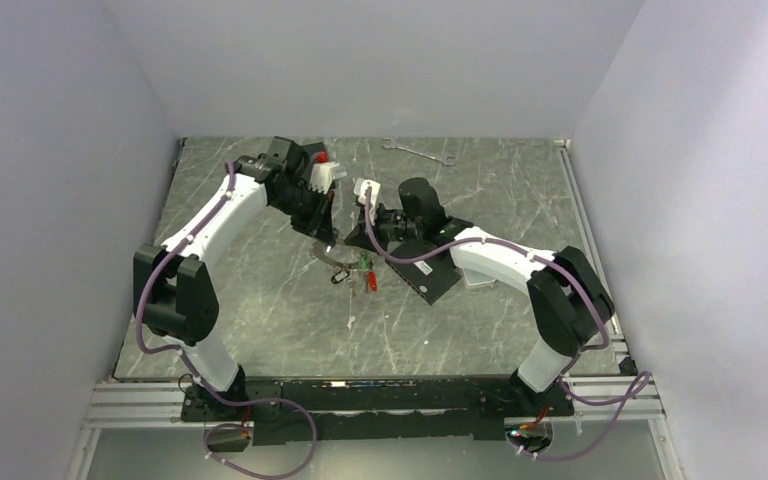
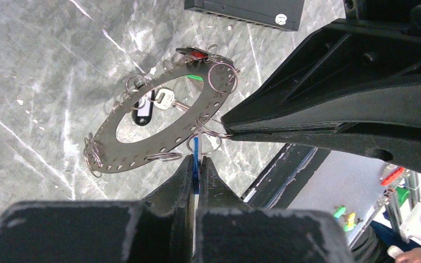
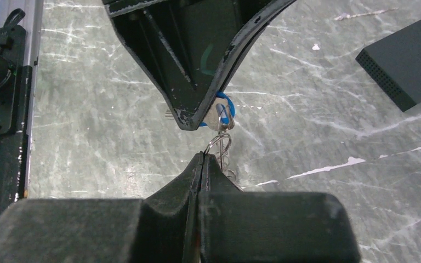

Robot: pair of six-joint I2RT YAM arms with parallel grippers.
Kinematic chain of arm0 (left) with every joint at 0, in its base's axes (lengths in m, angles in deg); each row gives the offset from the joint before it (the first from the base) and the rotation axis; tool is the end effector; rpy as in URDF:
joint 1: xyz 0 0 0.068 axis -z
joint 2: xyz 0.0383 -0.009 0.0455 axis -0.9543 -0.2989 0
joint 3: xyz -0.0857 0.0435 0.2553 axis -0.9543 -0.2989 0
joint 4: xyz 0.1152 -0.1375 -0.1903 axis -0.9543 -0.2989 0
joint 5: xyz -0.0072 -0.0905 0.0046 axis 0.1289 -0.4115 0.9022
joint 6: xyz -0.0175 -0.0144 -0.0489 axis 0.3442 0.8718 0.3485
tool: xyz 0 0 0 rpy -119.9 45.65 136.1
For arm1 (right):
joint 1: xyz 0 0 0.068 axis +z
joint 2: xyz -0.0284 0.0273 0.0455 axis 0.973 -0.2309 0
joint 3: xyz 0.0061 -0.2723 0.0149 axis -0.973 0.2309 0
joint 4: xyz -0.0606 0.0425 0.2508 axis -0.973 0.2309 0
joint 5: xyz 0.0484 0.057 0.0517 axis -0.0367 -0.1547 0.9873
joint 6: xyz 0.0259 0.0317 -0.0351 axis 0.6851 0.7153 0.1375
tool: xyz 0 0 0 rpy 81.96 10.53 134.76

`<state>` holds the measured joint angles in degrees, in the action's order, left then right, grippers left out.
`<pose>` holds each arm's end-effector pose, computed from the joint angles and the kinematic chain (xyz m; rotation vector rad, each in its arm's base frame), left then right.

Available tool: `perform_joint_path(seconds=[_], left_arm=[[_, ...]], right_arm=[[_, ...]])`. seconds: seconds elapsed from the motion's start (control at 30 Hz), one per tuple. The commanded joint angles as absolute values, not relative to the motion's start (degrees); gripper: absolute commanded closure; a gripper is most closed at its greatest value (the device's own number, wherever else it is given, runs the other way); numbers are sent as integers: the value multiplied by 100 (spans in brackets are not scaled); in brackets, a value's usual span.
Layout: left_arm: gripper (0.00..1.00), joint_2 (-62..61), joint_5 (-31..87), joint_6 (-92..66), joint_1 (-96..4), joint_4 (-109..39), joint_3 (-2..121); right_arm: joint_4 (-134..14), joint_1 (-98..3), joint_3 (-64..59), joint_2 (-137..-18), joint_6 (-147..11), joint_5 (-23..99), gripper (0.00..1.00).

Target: Remove the keys from the keyring

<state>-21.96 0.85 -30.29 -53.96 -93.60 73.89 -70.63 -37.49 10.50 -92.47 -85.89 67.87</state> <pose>0.3204 -0.1299 0.2934 0.7333 2.5821 -0.9062 0.2797 0.2558 0.2529 -1.2345 1.5878 0.9644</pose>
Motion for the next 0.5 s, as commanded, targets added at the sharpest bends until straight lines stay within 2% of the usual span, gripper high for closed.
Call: perform_joint_path(seconds=[0.0, 0.2, 0.4, 0.47], left_arm=[[100, -1969, 145, -2984, -5660, -9052, 7426], [100, -2347, -160, -3092, -5663, -9319, 7643], [100, -2228, -758, -3368, -5646, -9397, 7581], [100, -2205, -715, -3384, -5619, -9396, 7561]], right_arm=[[-7058, -3779, 1351, -8889, -8999, 6912, 100], [-7378, -3765, 1319, -9039, -9373, 6752, 100], [-7152, -3745, 1394, -9055, -9706, 6532, 100], [-7031, -3746, 1354, -9048, -9724, 6516, 93]])
